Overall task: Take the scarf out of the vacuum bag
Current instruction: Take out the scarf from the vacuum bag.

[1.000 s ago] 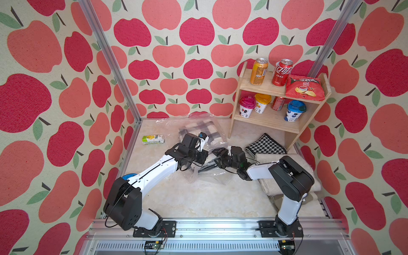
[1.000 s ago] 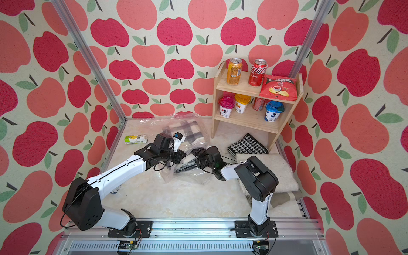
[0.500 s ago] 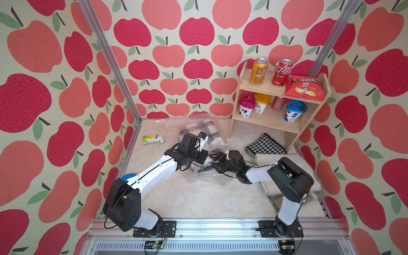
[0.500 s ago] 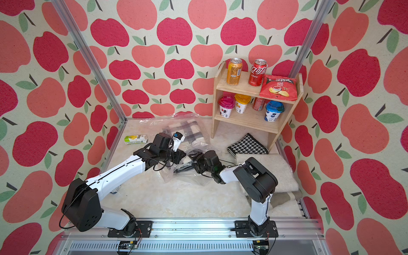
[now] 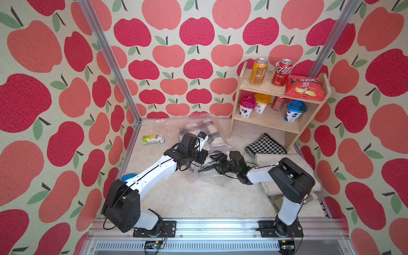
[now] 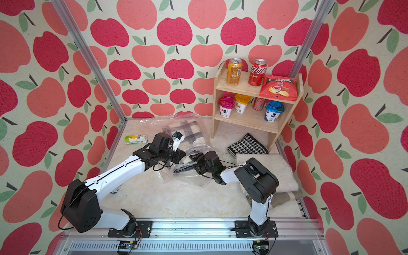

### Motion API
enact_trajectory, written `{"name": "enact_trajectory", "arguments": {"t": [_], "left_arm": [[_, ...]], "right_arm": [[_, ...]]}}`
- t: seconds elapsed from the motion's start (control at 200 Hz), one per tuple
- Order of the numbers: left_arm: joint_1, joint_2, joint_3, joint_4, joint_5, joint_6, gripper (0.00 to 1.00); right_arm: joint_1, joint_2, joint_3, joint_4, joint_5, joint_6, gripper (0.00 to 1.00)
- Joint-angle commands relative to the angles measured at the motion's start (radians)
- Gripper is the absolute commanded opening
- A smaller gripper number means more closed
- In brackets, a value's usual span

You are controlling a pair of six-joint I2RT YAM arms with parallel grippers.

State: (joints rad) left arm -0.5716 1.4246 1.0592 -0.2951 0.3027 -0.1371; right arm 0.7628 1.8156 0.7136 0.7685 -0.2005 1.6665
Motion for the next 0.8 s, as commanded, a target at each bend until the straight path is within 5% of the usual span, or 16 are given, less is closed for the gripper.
{"name": "enact_trajectory", "arguments": {"t": [0.0, 0.39, 0.795], "left_arm": [[0.007, -0.039, -0.015, -0.010, -0.002, 0.006, 0.00], [-0.014, -0.097, -0.109, -0.002, -0.019, -0.030, 0.00], [-0.015, -0.093, -0.102, 0.000, -0.021, -0.027, 0.00]], "right_arm": [[-0.022, 0.009, 0.005, -0.021, -0.008, -0.005, 0.68], [-0.049, 0.048, 0.044, 0.016, -0.032, -0.001, 0.54], [-0.044, 0.074, 0.095, -0.072, -0.033, -0.026, 0.60]]}}
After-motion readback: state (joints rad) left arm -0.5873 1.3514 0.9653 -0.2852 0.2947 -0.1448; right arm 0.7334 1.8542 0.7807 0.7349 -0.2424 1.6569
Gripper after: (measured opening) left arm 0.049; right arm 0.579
